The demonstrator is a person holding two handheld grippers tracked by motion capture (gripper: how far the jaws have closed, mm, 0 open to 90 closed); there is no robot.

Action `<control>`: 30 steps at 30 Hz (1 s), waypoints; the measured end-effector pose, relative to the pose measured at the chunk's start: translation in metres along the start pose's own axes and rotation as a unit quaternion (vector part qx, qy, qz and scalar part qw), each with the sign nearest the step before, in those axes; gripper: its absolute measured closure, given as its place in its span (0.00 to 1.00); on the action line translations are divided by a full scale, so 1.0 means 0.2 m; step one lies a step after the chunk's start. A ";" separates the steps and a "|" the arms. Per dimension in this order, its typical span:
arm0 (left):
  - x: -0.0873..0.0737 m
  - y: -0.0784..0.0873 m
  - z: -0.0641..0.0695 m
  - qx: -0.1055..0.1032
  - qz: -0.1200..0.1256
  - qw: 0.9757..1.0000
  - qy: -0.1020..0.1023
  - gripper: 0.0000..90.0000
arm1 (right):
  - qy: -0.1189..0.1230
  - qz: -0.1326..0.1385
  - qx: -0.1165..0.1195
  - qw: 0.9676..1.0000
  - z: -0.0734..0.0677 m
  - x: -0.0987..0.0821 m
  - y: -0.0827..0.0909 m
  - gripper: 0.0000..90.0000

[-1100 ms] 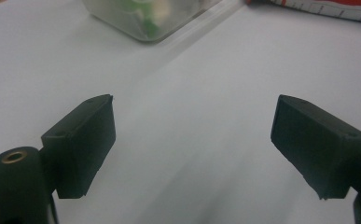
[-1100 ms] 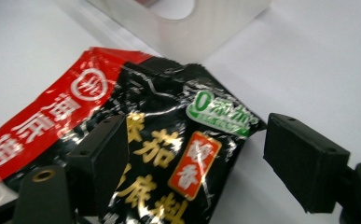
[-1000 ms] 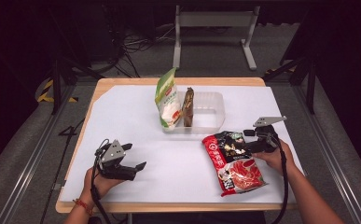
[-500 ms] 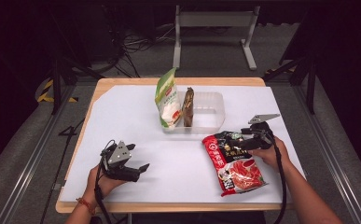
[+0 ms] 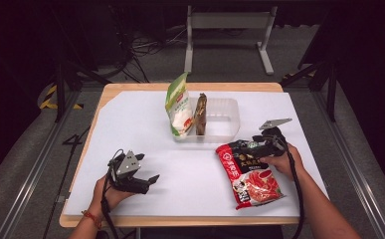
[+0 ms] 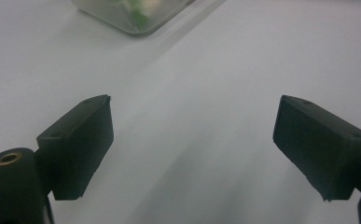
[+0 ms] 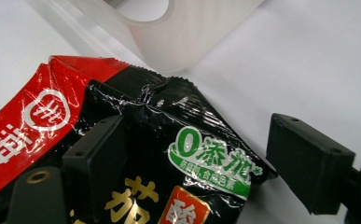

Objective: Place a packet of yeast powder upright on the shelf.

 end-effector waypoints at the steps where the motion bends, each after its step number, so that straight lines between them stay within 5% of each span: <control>1: 0.00 0.00 0.00 0.001 0.000 1.000 0.000 0.14 | -0.004 -0.001 0.003 1.000 0.00 0.00 0.00 0.23; 7: 0.00 0.00 0.00 -0.001 0.000 1.000 -0.002 0.14 | -0.023 -0.004 0.026 0.999 0.02 -0.02 -0.02 0.21; 17: 0.00 0.00 0.00 -0.002 -0.005 1.000 -0.007 0.14 | -0.027 -0.004 0.023 0.999 0.00 -0.01 -0.02 0.23; 30: 0.00 0.00 0.00 0.003 -0.006 1.000 -0.012 0.15 | -0.054 0.021 0.044 0.997 0.02 -0.02 0.00 0.68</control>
Point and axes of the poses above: each handheld gripper's, and its own axes: y roughly backward along the jaws, x roughly out of its top, z roughly to its right, the point moved 1 cm from there along -y, roughly forward along the jaws, and after that the axes turned 3 degrees about z, right-handed, at the moved point
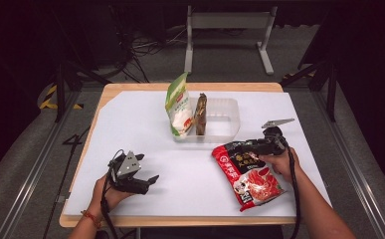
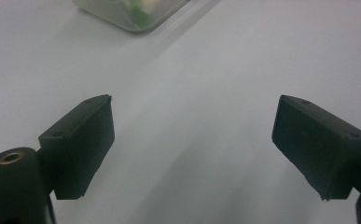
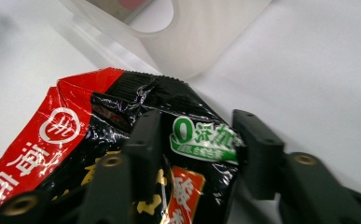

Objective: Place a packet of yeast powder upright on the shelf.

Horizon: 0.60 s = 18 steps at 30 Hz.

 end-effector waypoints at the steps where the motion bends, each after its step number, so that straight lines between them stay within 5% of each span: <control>1: 0.00 0.00 0.00 0.000 -0.002 1.000 0.000 0.15 | 0.000 0.000 0.000 1.000 0.00 0.00 0.00 0.70; 9: 0.00 0.00 0.00 0.001 -0.001 1.000 0.002 0.15 | 0.009 0.012 0.015 1.000 0.01 0.00 0.03 0.73; 13: 0.00 0.00 0.00 0.000 0.001 1.000 0.004 0.15 | 0.010 -0.014 0.015 1.000 0.00 0.00 -0.02 0.39; 18: 0.00 -0.01 0.00 -0.003 0.000 1.000 0.006 0.15 | 0.028 -0.018 0.000 0.999 -0.03 0.03 -0.05 0.30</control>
Point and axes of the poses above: each handheld gripper's, and its own axes: y roughly backward along the jaws, x roughly out of its top, z roughly to its right, the point moved 1 cm from there along -y, roughly forward along the jaws, and after that the axes turned 3 degrees about z, right-handed, at the moved point
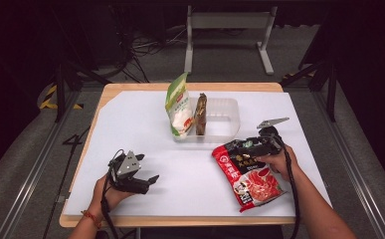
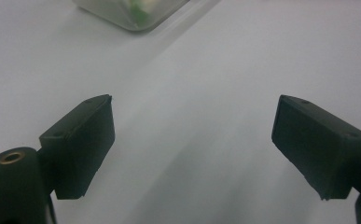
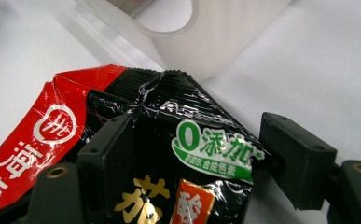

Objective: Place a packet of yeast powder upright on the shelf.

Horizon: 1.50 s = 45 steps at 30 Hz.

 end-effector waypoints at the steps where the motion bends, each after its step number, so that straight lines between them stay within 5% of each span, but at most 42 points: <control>1: 0.00 0.00 0.00 0.000 0.000 1.000 0.000 0.15 | -0.001 0.000 0.003 1.000 0.00 0.00 0.00 0.29; 11: 0.00 -0.02 0.01 -0.003 -0.007 1.000 -0.004 0.16 | -0.010 -0.012 0.018 1.000 0.02 0.04 -0.04 0.31; 15: 0.00 -0.02 0.01 -0.004 -0.012 1.000 -0.007 0.16 | -0.015 -0.008 0.046 0.999 0.02 0.04 -0.04 0.58; 21: 0.00 -0.02 0.01 -0.006 -0.015 1.000 -0.007 0.16 | -0.011 0.004 0.061 0.998 0.04 0.04 0.00 0.74; 33: 0.00 -0.02 0.01 0.000 -0.010 1.000 -0.005 0.16 | 0.020 0.045 0.085 0.995 0.02 0.01 0.21 0.91; 45: 0.01 -0.01 0.00 0.005 -0.003 1.000 0.003 0.16 | 0.016 0.097 0.089 0.991 -0.06 -0.05 0.47 0.96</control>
Point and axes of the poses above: each handheld gripper's, and its own axes: y roughly backward along the jaws, x roughly out of its top, z roughly to its right, the point moved 1 cm from there along -y, roughly forward along the jaws, and after that the axes turned 3 degrees about z, right-handed, at the moved point
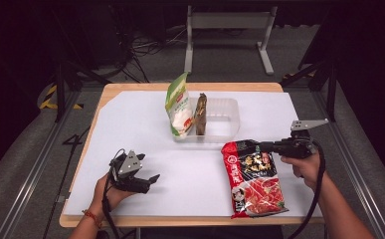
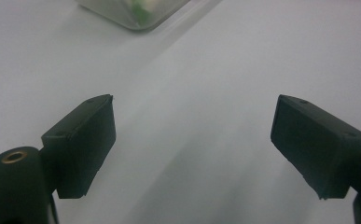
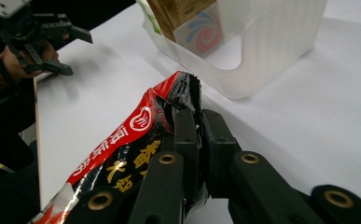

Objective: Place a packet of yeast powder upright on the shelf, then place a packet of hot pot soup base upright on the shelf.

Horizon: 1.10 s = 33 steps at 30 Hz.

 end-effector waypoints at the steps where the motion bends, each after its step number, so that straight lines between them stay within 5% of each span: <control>1: 0.00 0.00 -0.01 -0.001 0.003 1.000 0.006 0.16 | 0.002 0.007 0.002 1.000 -0.01 0.00 0.01 0.96; 13: -0.01 0.00 -0.03 -0.004 0.006 1.000 0.016 0.16 | 0.045 0.072 -0.003 0.996 -0.21 0.13 0.09 0.97; 24: -0.03 0.02 -0.03 0.002 0.007 1.000 0.019 0.16 | 0.058 0.117 -0.019 0.991 -0.28 0.19 0.14 0.97; 33: -0.03 0.02 -0.03 0.002 0.005 1.000 0.017 0.16 | 0.081 0.127 -0.025 0.988 -0.35 0.22 0.14 0.97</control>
Point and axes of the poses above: each handheld gripper's, and its own axes: y roughly backward along the jaws, x roughly out of its top, z roughly to its right, the point moved 1 cm from there along -y, roughly forward along the jaws, and after that the axes turned 3 degrees about z, right-handed, at the moved point
